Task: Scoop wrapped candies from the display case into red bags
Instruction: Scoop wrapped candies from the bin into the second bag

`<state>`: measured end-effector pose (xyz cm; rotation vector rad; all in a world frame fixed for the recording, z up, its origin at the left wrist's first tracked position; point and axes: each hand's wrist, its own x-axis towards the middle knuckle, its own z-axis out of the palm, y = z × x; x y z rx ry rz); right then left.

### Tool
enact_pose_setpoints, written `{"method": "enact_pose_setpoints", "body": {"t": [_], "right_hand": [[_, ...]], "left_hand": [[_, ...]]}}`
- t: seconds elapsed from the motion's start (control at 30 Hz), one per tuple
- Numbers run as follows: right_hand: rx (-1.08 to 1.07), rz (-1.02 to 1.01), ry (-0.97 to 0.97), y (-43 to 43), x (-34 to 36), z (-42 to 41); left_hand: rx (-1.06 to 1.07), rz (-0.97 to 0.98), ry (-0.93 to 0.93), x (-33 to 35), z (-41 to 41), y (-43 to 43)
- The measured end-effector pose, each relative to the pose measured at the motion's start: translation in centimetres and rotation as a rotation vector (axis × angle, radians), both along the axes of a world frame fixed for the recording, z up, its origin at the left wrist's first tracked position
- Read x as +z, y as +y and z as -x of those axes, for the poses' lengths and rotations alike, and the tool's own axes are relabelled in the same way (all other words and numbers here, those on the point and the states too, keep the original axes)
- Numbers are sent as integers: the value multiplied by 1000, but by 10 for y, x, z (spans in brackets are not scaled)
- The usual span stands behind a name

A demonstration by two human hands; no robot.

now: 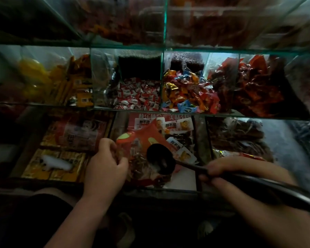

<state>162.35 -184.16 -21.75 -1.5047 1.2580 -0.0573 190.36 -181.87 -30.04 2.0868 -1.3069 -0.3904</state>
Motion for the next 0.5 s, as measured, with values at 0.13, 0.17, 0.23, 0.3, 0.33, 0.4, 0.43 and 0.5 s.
{"method": "enact_pose_setpoints", "body": {"t": [0.13, 0.17, 0.23, 0.3, 0.33, 0.4, 0.43, 0.5], "right_hand": [[-223, 530, -283, 3, -32, -49], [-175, 507, -279, -1, -44, -62], [-9, 554, -193, -17, -68, -90], [169, 593, -101, -28, -87, -111], [230, 596, -79, -32, -95, -117], [276, 559, -70, -36, -106, -123], [263, 530, -66, -39, -110, -124], [218, 470, -82, -44, -118, -126]], "left_hand": [[43, 1, -4, -5, -19, 16], [54, 3, 7, -7, -24, 20], [55, 15, 28, -9, -32, 26], [41, 20, 45, -11, -35, 29], [31, 20, 62, -11, -36, 29], [8, 9, 99, -14, -34, 31], [0, 0, 111, -15, -33, 31], [-3, -2, 129, -18, -33, 33]]}}
